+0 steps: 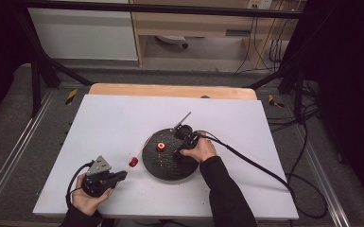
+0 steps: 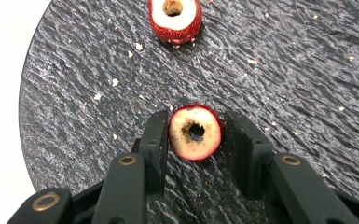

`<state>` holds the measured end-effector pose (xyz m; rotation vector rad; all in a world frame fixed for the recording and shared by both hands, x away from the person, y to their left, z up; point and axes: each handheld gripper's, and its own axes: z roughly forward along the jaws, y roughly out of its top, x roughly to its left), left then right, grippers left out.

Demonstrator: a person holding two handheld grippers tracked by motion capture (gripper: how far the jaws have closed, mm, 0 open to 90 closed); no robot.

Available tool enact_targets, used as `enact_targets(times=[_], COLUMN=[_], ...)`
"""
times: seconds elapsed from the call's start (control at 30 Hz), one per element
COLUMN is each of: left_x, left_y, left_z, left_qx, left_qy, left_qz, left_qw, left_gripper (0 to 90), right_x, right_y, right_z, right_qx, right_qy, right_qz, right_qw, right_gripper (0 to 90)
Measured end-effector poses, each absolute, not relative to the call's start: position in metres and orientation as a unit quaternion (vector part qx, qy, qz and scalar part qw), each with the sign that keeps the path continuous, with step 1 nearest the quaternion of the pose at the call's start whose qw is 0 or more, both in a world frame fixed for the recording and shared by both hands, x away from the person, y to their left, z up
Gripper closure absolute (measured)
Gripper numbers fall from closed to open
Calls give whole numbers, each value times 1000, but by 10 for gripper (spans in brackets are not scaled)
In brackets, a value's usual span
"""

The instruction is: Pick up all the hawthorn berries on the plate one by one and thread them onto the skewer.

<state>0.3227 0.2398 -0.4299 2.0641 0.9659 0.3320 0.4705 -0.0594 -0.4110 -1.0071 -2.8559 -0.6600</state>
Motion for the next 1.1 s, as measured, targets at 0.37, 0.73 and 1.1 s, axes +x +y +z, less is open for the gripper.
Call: enact_targets(times=[0.37, 0.73, 1.1], left_x=[322, 321, 321], left_y=[240, 241, 242], left_z=[-430, -429, -428], left_qx=[818, 815, 809], left_qy=[383, 384, 389], left_qz=[133, 135, 133], left_qw=[408, 412, 419], left_gripper=[884, 884, 884], right_x=[466, 453, 426], right_y=[-64, -66, -77], right_z=[-398, -387, -392], right_qx=[-340, -361, -375], right_qy=[-907, -873, -798], right_qz=[-246, -327, -471], right_qw=[17, 17, 20], right_gripper=[624, 625, 626])
